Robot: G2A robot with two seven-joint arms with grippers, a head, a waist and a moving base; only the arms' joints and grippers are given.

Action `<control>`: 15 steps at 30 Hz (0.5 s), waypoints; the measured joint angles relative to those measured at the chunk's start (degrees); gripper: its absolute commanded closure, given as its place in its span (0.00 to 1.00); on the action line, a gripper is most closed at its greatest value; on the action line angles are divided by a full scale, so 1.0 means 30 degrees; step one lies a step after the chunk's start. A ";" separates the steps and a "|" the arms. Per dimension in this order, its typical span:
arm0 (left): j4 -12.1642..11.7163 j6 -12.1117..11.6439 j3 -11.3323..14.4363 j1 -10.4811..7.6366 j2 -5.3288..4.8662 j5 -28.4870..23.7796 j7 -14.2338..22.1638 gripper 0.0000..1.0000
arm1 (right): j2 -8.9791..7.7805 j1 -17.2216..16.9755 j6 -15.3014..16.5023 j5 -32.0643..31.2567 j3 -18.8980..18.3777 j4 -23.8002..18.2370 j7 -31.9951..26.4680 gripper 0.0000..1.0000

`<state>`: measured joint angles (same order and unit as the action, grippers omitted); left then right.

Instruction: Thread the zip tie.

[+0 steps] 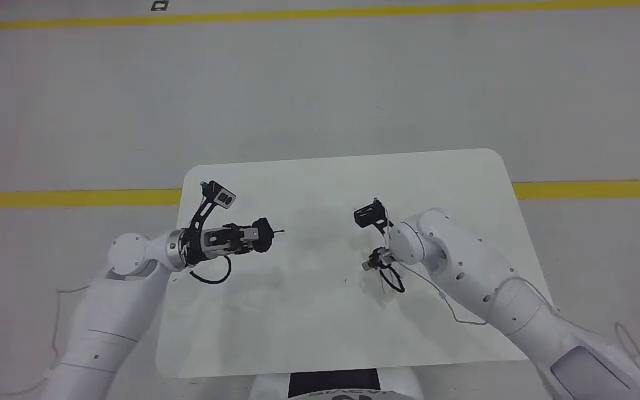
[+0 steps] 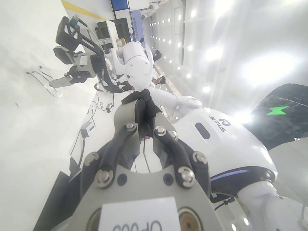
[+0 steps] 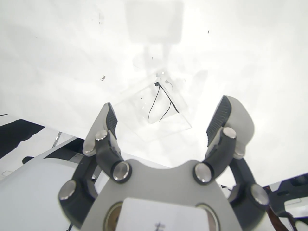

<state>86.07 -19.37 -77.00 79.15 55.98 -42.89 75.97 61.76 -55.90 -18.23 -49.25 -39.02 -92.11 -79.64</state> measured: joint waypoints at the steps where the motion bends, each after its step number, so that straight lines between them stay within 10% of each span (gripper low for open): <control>1: 0.0000 0.0000 0.0000 0.0000 0.0000 0.0000 0.0000 1.00 | -0.0004 0.0015 -0.0026 0.0014 0.0015 0.0003 0.0000 0.00; 15: 0.0000 0.0000 0.0000 0.0000 0.0000 0.0000 0.0000 1.00 | -0.0012 -0.0477 -0.0236 0.1262 -0.0912 0.0436 0.0007 0.00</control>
<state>86.07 -19.37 -77.00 79.15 55.98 -42.89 75.97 61.72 -57.33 -18.94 -45.46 -41.76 -90.80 -79.62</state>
